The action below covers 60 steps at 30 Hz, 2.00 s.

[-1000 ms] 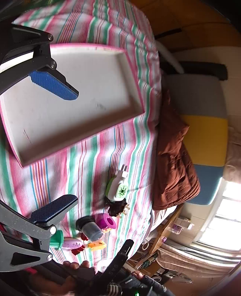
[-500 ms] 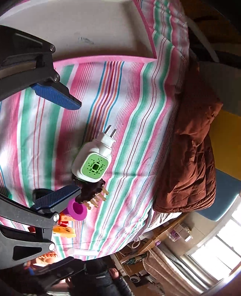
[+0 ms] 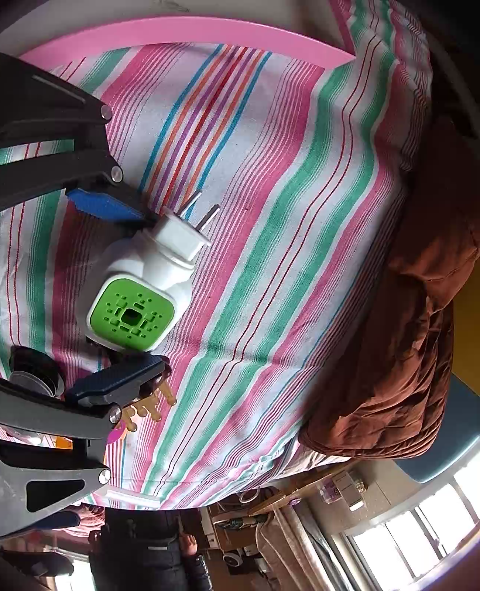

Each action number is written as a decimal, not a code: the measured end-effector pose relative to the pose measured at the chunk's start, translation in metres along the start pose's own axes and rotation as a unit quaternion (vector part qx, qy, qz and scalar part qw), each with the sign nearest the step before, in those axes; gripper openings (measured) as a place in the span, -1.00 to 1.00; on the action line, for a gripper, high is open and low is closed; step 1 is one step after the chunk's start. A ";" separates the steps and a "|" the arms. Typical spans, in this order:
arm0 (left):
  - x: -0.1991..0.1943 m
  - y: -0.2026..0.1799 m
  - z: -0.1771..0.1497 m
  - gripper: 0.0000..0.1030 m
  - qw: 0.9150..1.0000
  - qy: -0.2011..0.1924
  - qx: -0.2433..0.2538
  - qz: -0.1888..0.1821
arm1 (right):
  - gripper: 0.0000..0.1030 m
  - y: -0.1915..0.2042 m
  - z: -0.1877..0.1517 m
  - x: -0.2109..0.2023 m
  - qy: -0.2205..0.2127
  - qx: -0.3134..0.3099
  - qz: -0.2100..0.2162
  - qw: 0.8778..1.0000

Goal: Organize rigid objects
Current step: 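Close the left tool on the white plug device, then carry the plug device into the tray and open the left tool while the right tool grasps the brown comb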

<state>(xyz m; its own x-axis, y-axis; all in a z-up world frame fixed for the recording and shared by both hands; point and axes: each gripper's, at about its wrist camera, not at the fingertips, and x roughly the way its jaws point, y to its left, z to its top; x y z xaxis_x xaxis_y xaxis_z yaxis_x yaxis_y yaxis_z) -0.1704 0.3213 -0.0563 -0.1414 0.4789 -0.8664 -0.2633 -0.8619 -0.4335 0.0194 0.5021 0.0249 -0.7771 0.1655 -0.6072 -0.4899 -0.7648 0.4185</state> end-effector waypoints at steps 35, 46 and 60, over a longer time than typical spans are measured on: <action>-0.134 0.064 -0.098 0.32 0.980 -0.115 0.162 -0.025 | -0.02 0.096 -0.046 0.140 0.240 -0.303 -0.108 0.916; -0.136 0.181 -0.028 0.32 0.984 -0.130 0.097 0.077 | -0.02 0.113 -0.094 0.079 0.214 -0.328 -0.035 0.919; -0.145 0.223 0.005 0.67 0.975 -0.169 0.048 0.135 | -0.02 0.124 -0.110 0.080 0.204 -0.341 -0.046 0.917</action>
<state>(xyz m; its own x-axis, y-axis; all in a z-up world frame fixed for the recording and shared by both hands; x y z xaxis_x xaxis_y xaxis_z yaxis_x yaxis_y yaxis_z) -0.2137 0.0607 -0.0256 -0.5195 0.2786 -0.8078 -0.2588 -0.9523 -0.1620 -0.0599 0.3523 -0.0459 -0.4641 0.1080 -0.8792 -0.0767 -0.9937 -0.0815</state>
